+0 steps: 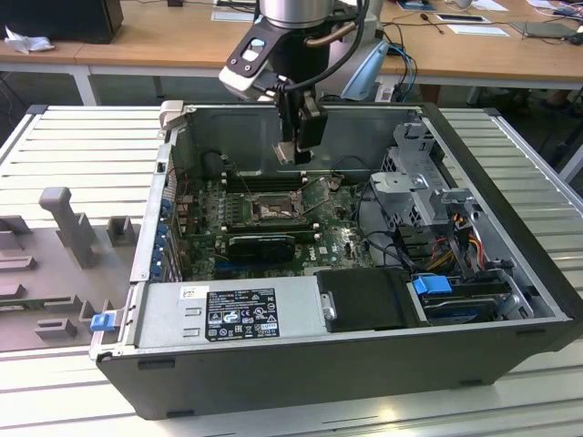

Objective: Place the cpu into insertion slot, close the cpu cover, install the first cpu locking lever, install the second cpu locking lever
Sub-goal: 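Place the cpu into insertion slot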

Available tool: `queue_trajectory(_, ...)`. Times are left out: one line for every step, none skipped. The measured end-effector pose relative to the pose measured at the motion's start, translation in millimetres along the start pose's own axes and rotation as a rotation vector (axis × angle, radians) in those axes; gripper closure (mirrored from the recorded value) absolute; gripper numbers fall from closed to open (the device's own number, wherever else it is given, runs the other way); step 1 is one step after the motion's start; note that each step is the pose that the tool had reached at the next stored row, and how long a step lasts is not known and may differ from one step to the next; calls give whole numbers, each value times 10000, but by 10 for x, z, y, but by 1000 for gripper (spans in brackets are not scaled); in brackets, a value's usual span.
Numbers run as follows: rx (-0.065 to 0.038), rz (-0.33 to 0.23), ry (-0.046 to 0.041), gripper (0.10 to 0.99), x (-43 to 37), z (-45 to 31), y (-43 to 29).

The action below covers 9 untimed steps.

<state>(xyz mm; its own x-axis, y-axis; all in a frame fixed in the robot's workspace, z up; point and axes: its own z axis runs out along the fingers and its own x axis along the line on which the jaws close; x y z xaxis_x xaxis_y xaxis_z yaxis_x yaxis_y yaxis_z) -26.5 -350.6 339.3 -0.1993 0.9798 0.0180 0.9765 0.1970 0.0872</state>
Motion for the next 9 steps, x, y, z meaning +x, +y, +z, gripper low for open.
queue_trajectory(-1, 26, -3, 561, 1, 3, 0)
queue_trajectory(-1, 50, -7, 561, 1, 5, 0)
queue_trajectory(0, 82, -11, 561, 1, 6, -1)
queue_trajectory(-1, 110, -13, 561, 1, 8, -1)
queue_trajectory(-2, 168, -18, 561, 1, 10, -1)
queue_trajectory(-4, 232, -23, 561, 1, 13, -1)
queue_trajectory(-6, 271, -26, 561, 1, 18, -1)
queue_trajectory(-5, 314, -31, 561, 0, 23, -2)
queue_trajectory(-6, 356, -34, 561, 0, 37, -3)
